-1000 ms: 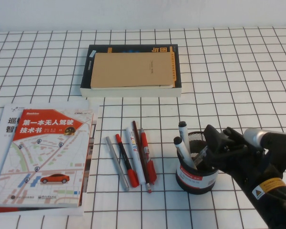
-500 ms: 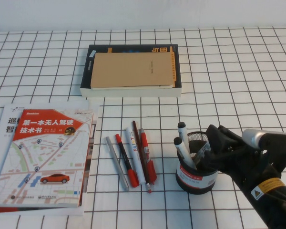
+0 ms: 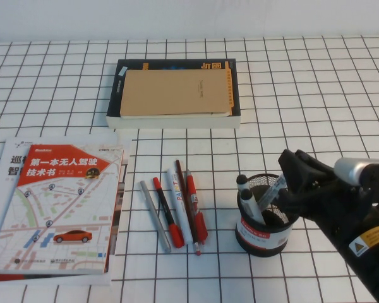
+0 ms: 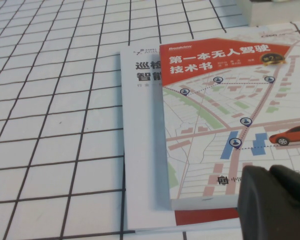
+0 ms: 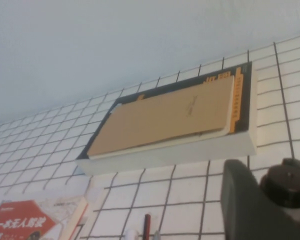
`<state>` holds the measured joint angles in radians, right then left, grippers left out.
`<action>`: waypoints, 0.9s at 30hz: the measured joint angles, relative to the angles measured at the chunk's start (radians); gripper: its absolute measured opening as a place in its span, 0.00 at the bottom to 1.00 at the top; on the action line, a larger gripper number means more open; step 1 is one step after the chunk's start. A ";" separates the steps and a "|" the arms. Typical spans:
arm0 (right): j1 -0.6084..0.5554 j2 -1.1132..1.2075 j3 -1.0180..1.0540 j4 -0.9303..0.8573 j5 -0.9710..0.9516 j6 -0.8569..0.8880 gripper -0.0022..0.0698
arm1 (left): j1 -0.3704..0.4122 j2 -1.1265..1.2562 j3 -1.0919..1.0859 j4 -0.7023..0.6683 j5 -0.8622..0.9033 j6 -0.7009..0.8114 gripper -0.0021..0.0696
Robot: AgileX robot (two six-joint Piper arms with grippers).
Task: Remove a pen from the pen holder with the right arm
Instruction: 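Take a marker out of the pen holder and lay it on the table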
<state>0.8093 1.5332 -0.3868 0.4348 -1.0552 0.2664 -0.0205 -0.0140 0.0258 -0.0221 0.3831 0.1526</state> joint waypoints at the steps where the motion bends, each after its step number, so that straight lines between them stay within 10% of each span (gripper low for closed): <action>1: 0.000 -0.028 0.000 0.000 0.018 -0.011 0.19 | 0.000 0.000 0.000 0.000 0.000 0.000 0.02; 27: 0.000 -0.572 -0.314 0.279 0.986 -0.747 0.19 | 0.000 0.000 0.000 0.000 0.000 0.000 0.02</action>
<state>0.8093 0.9608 -0.7007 0.7143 -0.0694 -0.4807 -0.0205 -0.0140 0.0258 -0.0221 0.3831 0.1526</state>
